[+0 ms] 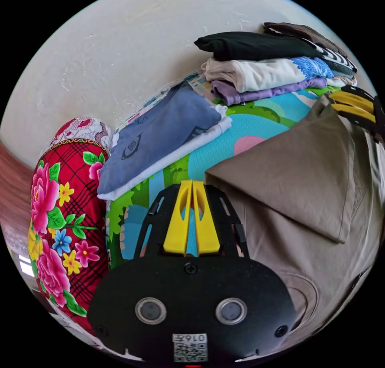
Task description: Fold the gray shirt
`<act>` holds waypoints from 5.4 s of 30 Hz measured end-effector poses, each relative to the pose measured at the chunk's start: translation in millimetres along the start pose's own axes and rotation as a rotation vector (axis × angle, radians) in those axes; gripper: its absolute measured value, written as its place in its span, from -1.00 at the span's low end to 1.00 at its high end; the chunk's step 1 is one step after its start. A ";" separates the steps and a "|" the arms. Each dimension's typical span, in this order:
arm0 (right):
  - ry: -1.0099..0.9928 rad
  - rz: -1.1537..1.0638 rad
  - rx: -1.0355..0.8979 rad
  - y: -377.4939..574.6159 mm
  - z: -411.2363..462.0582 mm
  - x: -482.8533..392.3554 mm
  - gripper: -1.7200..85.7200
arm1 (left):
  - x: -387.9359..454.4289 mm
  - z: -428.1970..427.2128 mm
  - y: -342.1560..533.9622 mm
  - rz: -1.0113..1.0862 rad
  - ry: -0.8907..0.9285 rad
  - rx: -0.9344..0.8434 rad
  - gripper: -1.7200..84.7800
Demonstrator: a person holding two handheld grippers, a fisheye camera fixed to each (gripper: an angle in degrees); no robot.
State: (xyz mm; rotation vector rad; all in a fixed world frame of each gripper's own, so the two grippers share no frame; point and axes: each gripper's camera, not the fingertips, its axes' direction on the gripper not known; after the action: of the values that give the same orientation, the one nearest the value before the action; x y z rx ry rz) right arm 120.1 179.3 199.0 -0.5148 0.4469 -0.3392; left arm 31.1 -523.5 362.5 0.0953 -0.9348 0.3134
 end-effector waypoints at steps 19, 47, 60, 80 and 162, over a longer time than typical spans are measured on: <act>0.067 0.321 0.307 21.4 2.5 14.2 -0.86 | 13.2 34.0 -4.4 0.045 -0.008 0.033 -0.98; -0.364 0.262 0.061 69.7 51.1 87.6 -0.97 | 150.2 15.5 -142.9 0.109 0.372 0.212 -0.98; -0.238 0.267 -0.046 62.3 92.3 51.0 -0.97 | 183.7 25.8 -143.3 0.253 0.512 0.118 -0.98; -0.155 0.611 0.141 146.6 62.9 70.2 -0.97 | 108.8 14.4 -158.7 -0.127 0.648 0.119 -0.98; -0.147 1.149 0.148 1134.3 -212.0 -109.6 -0.69 | -118.6 -353.8 517.9 -0.505 0.660 0.226 -0.98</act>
State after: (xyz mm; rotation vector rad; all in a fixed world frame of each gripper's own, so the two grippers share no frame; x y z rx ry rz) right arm 147.8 1070.4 -541.8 -0.0781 0.5019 0.7617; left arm 81.7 18.5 29.1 0.4026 -0.1982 -0.0302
